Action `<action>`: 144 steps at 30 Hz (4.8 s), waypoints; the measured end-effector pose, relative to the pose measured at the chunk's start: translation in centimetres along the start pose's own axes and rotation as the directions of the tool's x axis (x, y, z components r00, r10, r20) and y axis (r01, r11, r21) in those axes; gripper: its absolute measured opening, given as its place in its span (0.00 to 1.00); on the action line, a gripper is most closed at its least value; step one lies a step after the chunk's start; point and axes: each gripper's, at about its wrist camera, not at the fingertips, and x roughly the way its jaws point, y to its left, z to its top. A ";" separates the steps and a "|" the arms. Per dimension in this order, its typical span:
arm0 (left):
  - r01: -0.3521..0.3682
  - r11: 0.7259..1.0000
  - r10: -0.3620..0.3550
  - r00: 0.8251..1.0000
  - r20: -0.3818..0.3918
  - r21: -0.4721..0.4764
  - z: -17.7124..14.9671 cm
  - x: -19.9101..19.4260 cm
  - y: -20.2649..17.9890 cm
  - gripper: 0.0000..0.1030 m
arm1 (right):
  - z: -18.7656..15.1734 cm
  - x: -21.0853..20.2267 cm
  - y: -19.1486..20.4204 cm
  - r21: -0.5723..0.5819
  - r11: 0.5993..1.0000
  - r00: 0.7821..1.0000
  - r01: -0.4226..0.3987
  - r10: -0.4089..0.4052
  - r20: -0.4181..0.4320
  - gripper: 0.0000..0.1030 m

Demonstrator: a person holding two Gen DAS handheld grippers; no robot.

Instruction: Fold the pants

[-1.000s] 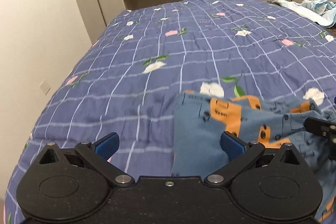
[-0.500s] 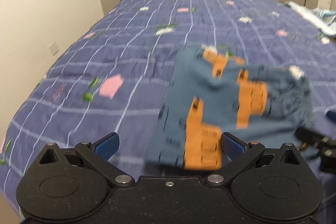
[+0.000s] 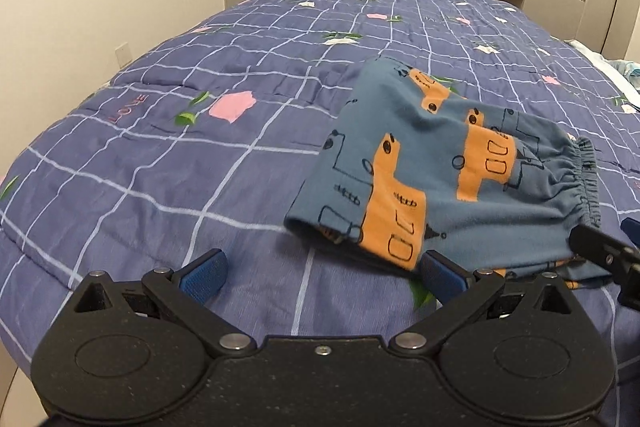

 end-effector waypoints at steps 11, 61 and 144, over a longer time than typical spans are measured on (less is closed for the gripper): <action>0.055 0.995 -0.059 0.997 -0.044 -0.084 0.5 -1.3 1.1 0.99 | -0.1 -0.5 -0.7 0.043 0.997 0.998 -0.057 0.056 0.020 1.00; 0.306 0.952 -0.297 0.939 0.175 -0.028 3.5 5.8 1.9 0.99 | 4.0 7.2 -5.8 0.298 0.906 0.947 -0.301 0.320 -0.015 0.50; 0.335 0.934 -0.354 0.914 0.198 0.124 7.9 -5.3 -13.0 0.99 | 6.3 -9.3 -13.2 0.148 0.984 0.972 0.103 -0.131 0.196 1.00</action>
